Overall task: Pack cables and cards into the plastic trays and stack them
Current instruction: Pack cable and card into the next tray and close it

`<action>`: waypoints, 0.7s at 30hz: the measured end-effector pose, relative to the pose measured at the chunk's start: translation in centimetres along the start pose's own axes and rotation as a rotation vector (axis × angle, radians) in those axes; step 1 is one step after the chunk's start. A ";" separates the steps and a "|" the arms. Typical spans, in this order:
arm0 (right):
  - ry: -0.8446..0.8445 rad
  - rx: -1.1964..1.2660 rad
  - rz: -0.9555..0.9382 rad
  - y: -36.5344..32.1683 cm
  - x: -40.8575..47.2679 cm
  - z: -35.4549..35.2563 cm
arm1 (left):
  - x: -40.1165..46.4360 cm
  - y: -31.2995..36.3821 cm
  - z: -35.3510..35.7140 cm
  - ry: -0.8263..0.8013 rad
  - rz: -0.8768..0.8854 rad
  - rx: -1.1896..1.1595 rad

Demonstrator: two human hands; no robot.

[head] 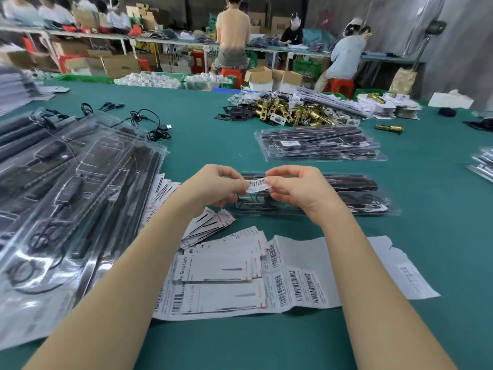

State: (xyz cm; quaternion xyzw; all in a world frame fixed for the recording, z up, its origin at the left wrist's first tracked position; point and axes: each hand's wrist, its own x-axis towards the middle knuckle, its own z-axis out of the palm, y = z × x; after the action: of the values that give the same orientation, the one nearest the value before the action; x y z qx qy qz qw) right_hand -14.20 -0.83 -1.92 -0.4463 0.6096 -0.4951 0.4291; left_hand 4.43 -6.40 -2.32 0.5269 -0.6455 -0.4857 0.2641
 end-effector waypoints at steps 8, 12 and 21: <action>0.090 -0.371 -0.056 0.1 -0.2 0.1 | -0.1 0.5 1.2 0.114 0.030 0.236; 0.102 -0.481 -0.083 -0.1 -0.4 0.3 | -0.2 0.8 1.1 0.143 0.034 0.276; 0.141 -0.648 -0.141 -0.1 -0.4 1.6 | -0.3 0.9 1.8 0.208 0.089 0.390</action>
State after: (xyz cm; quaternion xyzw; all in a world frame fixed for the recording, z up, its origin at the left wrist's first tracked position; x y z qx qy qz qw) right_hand -12.58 -0.83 -1.99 -0.5653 0.7308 -0.3340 0.1865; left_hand 2.63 -5.47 -2.14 0.5862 -0.7193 -0.2823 0.2436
